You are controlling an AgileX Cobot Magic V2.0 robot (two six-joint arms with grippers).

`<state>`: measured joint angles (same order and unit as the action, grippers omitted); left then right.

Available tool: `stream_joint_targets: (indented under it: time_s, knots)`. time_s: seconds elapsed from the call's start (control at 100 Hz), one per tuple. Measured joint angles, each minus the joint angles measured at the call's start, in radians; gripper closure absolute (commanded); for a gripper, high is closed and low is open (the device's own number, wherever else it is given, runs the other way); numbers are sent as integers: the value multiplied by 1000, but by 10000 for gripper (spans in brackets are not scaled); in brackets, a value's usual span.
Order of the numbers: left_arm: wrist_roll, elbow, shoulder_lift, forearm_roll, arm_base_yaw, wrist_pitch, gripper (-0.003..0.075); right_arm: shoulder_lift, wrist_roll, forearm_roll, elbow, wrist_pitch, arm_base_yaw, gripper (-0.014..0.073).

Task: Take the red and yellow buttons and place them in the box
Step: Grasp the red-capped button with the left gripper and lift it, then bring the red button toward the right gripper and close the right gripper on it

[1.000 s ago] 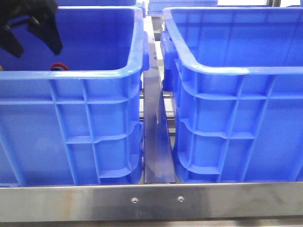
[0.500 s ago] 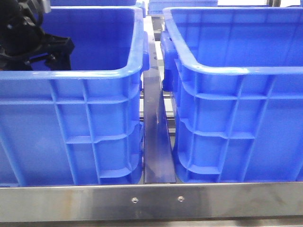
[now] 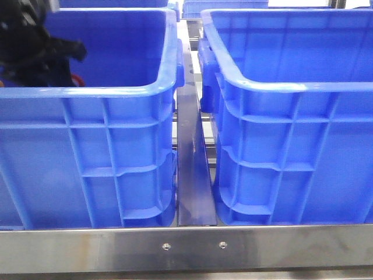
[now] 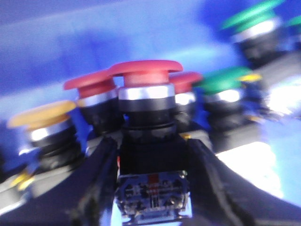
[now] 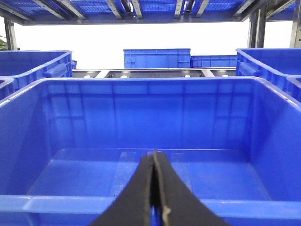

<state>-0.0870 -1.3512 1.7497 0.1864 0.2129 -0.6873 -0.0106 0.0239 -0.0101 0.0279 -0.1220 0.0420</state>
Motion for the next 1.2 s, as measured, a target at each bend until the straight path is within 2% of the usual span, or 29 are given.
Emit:
stream_joint_targets:
  time_s: [0.19,0.33,0.62,0.87,1.0,1.2]
  knots:
    - [-2,48,-183,-2,57,3,739,0,0,0,0,0,0,681]
    - [-4,129,-343,-2,145,25,739,0,0,0,0,0,0,681]
    - [-28,240,-610,-2,454,48,739,0,0,0,0,0,0,681]
    - [-31,244,-636,-2,664,93,739,0,0,0,0,-2,0,681]
    - [-31,244,-617,-2,700,115,739,0,0,0,0,-2,0,681]
    - [-31,244,-580,-2,701,121,739,0,0,0,0,-5,0,681]
